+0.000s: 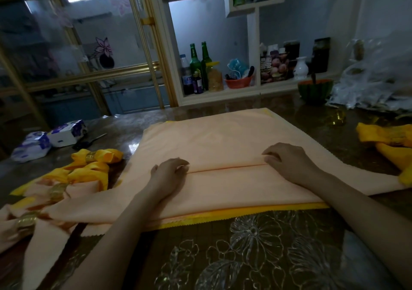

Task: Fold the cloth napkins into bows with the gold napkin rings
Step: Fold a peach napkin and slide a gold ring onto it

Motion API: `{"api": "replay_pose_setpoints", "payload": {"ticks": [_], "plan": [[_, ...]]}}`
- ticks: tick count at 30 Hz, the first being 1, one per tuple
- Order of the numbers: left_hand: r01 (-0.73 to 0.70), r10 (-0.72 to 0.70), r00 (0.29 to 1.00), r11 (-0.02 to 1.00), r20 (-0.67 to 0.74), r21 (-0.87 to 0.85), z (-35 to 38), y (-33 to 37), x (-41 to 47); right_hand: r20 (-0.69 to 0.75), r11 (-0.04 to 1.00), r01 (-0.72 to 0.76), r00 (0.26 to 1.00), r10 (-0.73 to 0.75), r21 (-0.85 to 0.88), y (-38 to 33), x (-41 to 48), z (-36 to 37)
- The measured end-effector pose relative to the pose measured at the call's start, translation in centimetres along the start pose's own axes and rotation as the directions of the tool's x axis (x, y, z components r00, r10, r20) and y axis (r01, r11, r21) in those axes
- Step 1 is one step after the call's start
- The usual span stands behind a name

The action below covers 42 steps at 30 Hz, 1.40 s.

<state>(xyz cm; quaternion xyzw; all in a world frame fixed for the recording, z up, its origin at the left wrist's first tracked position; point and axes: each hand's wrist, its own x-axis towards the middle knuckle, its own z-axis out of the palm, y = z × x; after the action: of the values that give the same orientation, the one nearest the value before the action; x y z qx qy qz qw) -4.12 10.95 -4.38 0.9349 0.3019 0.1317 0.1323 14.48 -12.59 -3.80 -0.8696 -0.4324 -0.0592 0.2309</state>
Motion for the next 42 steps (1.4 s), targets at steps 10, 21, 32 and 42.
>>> {"api": "replay_pose_setpoints", "payload": {"ticks": [10, 21, 32, 42], "plan": [[0.021, -0.022, 1.000, 0.996, 0.010, 0.088, -2.4, 2.5, -2.6, 0.114, 0.999, 0.020, 0.993, -0.016, -0.035, -1.0, -1.2, -1.8], [-0.203, 0.181, 0.976, 0.955, 0.120, 0.218, 1.6, 4.7, -2.2, 0.215, 0.971, 0.182, 0.966, -0.147, -0.156, -4.8, -0.7, 1.3], [-0.033, 0.029, 0.962, 0.999, 0.272, 0.010, -0.8, 2.4, -1.8, 0.337, 1.000, -0.003, 0.941, 0.011, -0.025, -1.5, -0.6, 0.5], [-0.042, 0.044, 0.998, 0.998, 0.041, -0.056, -2.7, 2.7, -3.0, 0.090, 0.993, 0.006, 0.996, -0.017, 0.118, -1.4, -1.1, -1.3]]}}
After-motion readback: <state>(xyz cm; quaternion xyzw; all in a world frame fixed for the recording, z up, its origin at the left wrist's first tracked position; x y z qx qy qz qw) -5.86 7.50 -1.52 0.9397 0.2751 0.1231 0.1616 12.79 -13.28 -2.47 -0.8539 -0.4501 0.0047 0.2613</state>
